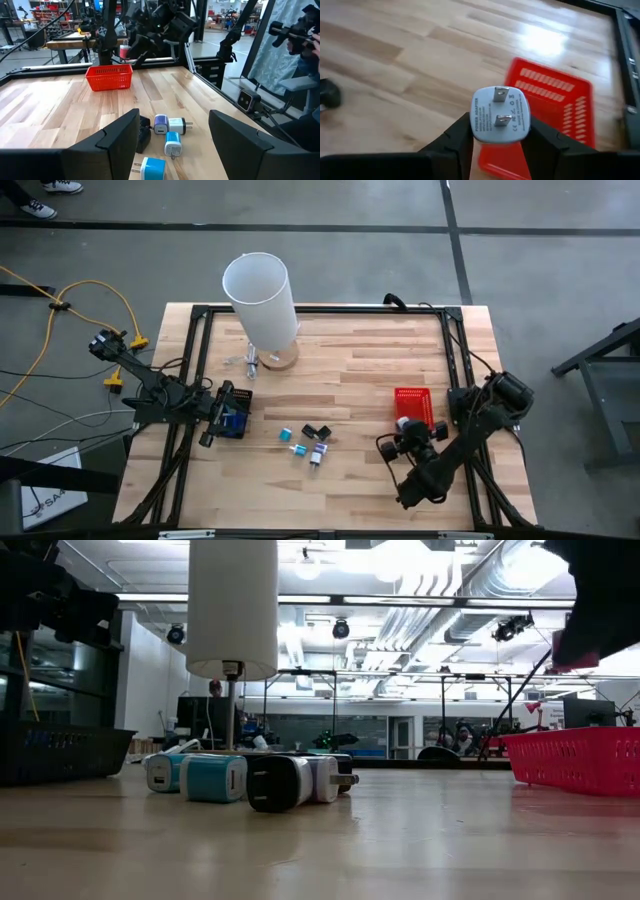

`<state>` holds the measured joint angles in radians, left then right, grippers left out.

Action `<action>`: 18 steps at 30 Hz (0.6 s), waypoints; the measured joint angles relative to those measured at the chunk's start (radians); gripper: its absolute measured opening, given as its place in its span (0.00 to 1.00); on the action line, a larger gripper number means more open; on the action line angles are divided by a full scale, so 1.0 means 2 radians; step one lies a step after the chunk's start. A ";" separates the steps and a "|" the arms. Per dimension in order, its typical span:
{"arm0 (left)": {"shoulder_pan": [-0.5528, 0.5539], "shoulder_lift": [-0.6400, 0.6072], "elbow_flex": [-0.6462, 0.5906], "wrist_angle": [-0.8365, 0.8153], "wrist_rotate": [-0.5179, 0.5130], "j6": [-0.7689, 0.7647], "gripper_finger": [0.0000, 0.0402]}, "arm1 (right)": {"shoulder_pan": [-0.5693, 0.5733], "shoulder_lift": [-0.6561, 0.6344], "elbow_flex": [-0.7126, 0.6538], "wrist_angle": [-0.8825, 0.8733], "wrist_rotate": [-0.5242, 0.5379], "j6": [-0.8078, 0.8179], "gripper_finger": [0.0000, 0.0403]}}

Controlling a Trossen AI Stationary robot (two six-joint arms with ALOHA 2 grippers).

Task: Pick & Place Office items
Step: Put the red charger adapter into the red bin

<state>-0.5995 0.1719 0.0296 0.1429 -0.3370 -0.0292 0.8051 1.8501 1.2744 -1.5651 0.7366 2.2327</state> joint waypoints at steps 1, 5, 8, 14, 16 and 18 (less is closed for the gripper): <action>0.000 0.000 0.000 0.000 0.000 0.000 0.58 | 0.000 -0.003 -0.006 0.000 -0.005 0.008 0.32; 0.000 0.000 0.000 0.000 0.000 0.000 0.58 | -0.001 -0.037 -0.061 0.039 -0.011 0.021 0.32; 0.000 0.000 0.000 0.000 0.000 0.000 0.58 | -0.002 -0.075 -0.122 0.094 -0.011 0.023 0.32; 0.000 0.000 0.000 0.000 0.000 0.000 0.58 | -0.027 -0.145 -0.230 0.215 -0.011 -0.006 0.32; 0.000 0.000 0.000 0.000 0.000 0.000 0.58 | -0.044 -0.154 -0.256 0.244 -0.017 -0.023 0.32; 0.000 0.000 0.000 0.000 0.000 0.000 0.58 | -0.062 -0.156 -0.271 0.258 -0.025 -0.042 0.32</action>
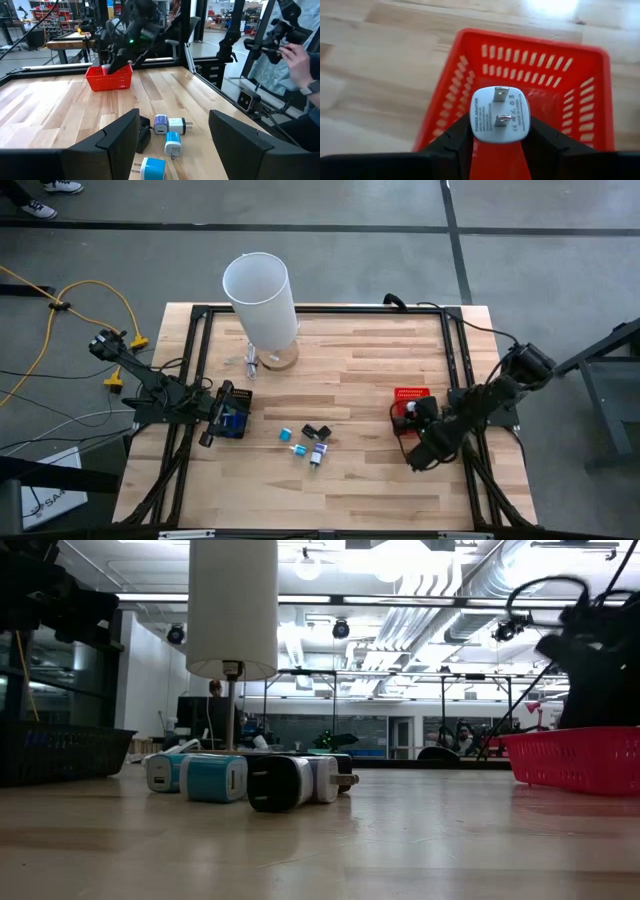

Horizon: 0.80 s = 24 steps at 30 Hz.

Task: Pick & Place Office items
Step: Put the red charger adapter into the red bin

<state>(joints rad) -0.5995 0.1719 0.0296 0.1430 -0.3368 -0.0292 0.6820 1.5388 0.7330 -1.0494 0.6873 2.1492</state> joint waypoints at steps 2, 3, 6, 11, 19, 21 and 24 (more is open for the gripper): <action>0.000 0.000 0.000 0.000 0.000 0.000 0.58 | -0.018 0.000 -0.009 0.013 -0.006 -0.019 0.32; 0.000 0.000 0.000 0.000 0.000 0.000 0.58 | -0.026 0.000 -0.010 0.018 -0.008 -0.030 0.32; 0.000 0.000 0.000 0.000 0.000 0.000 0.58 | -0.051 0.000 -0.014 0.037 -0.008 -0.066 0.32; 0.000 0.000 0.000 0.000 0.000 0.000 0.58 | -0.086 0.000 -0.014 0.059 -0.019 -0.117 0.32; 0.000 0.000 0.000 0.000 0.000 0.000 0.58 | -0.107 0.000 -0.014 0.070 -0.035 -0.136 0.32; 0.000 0.000 0.000 0.000 0.000 0.000 0.58 | -0.107 0.000 -0.014 0.071 -0.043 -0.135 0.32; 0.000 0.000 0.000 0.000 0.000 0.000 0.58 | -0.107 0.000 -0.014 0.071 -0.056 -0.131 0.32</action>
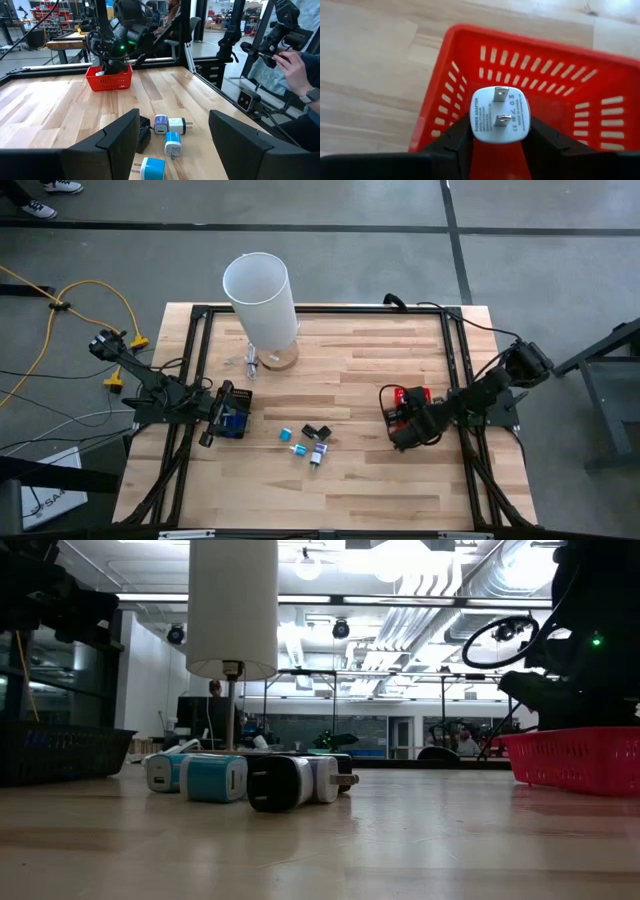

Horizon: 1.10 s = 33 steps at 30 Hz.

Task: Pick & Place Office items
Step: Put the red charger adapter into the red bin

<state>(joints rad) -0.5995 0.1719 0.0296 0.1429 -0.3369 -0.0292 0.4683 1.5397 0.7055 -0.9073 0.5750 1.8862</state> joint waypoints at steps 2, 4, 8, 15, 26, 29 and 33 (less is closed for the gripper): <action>0.000 0.000 0.000 0.000 0.000 0.000 0.58 | 0.000 0.003 0.000 0.001 -0.004 0.001 0.32; 0.000 0.000 0.000 0.000 0.000 0.000 0.58 | 0.000 0.006 0.000 0.003 -0.005 0.001 0.32; 0.000 0.000 0.000 0.000 0.000 0.000 0.58 | 0.000 0.012 0.000 0.004 -0.014 0.003 0.32; 0.000 0.000 0.000 0.000 0.000 0.000 0.58 | 0.000 0.012 0.000 0.004 -0.016 0.008 0.32; 0.000 0.000 0.000 0.000 0.000 0.000 0.58 | 0.000 0.012 0.000 0.003 -0.014 0.008 0.37; 0.000 0.000 0.000 0.000 0.000 0.000 0.58 | 0.000 0.012 0.000 0.003 -0.014 0.008 0.41; 0.000 0.000 0.000 0.000 0.000 0.000 0.58 | 0.000 0.012 0.000 0.003 -0.014 0.009 0.44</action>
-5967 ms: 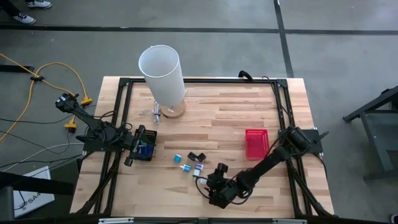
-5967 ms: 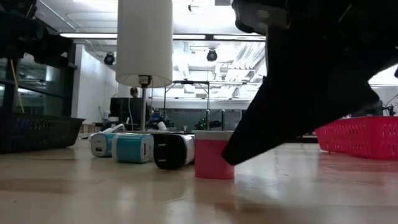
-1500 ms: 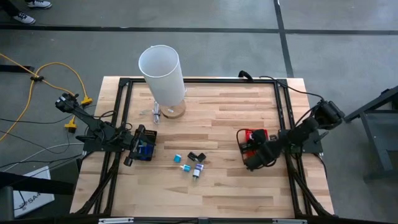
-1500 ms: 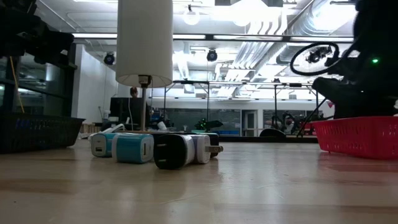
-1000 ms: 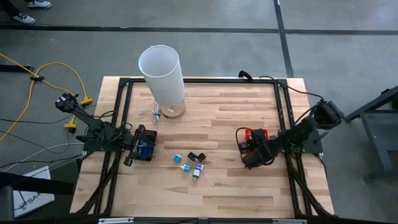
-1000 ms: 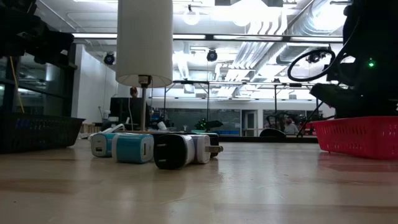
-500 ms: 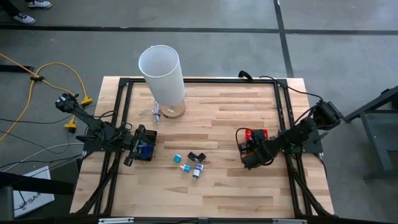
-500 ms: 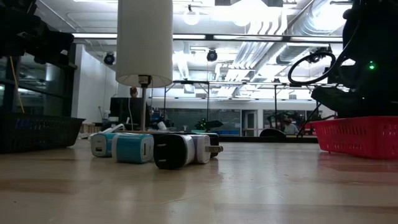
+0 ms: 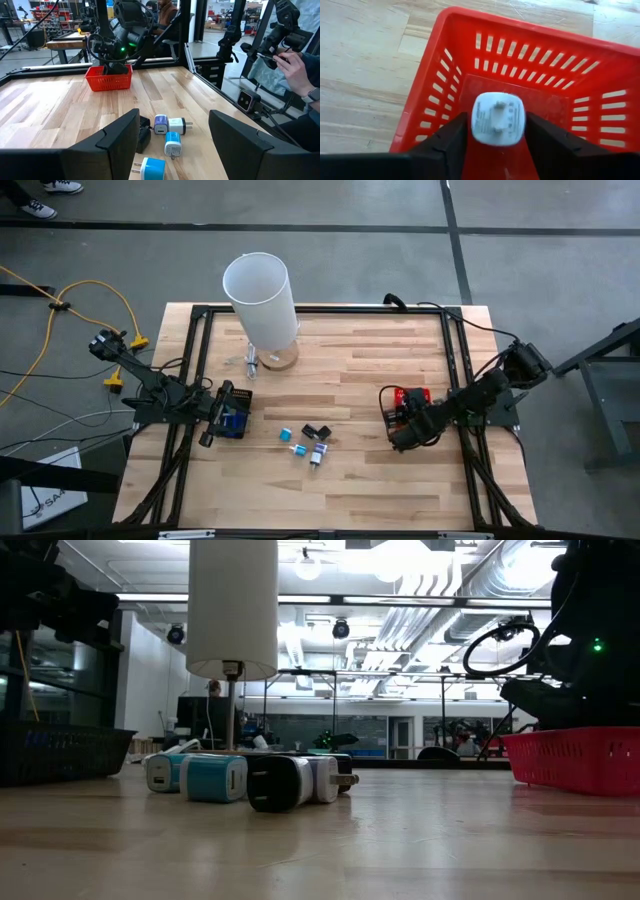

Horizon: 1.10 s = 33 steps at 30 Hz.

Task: Pick & Place Office items
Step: Put the red charger adapter into the red bin, then put the right black charger adapter into the red bin

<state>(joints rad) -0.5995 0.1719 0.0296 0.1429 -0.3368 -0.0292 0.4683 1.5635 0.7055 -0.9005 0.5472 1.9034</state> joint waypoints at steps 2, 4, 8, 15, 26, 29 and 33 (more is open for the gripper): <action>0.000 0.000 0.000 0.000 0.000 0.000 0.58 | 0.000 0.000 0.000 0.000 0.000 0.000 0.45; 0.000 0.000 0.000 0.000 0.000 0.000 0.58 | 0.000 0.000 0.000 0.000 0.000 0.000 0.45; 0.000 0.000 0.000 0.000 0.000 0.000 0.58 | 0.000 0.000 0.000 -0.007 0.002 0.000 0.45; 0.000 0.000 0.000 0.000 0.000 0.000 0.58 | 0.002 -0.036 0.009 -0.043 0.011 0.001 0.44; 0.000 0.000 0.000 0.000 0.000 0.000 0.58 | 0.012 -0.119 0.022 -0.036 0.052 -0.070 0.44; 0.000 0.000 0.000 0.000 0.000 0.000 0.58 | 0.016 -0.131 0.022 0.006 0.071 -0.114 0.44; 0.000 0.000 0.000 0.000 0.000 0.000 0.58 | 0.015 -0.139 0.022 0.112 0.091 -0.231 0.44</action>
<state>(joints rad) -0.5995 0.1719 0.0296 0.1429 -0.3367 -0.0292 0.4992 1.2850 0.7498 -0.6770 0.7283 1.4415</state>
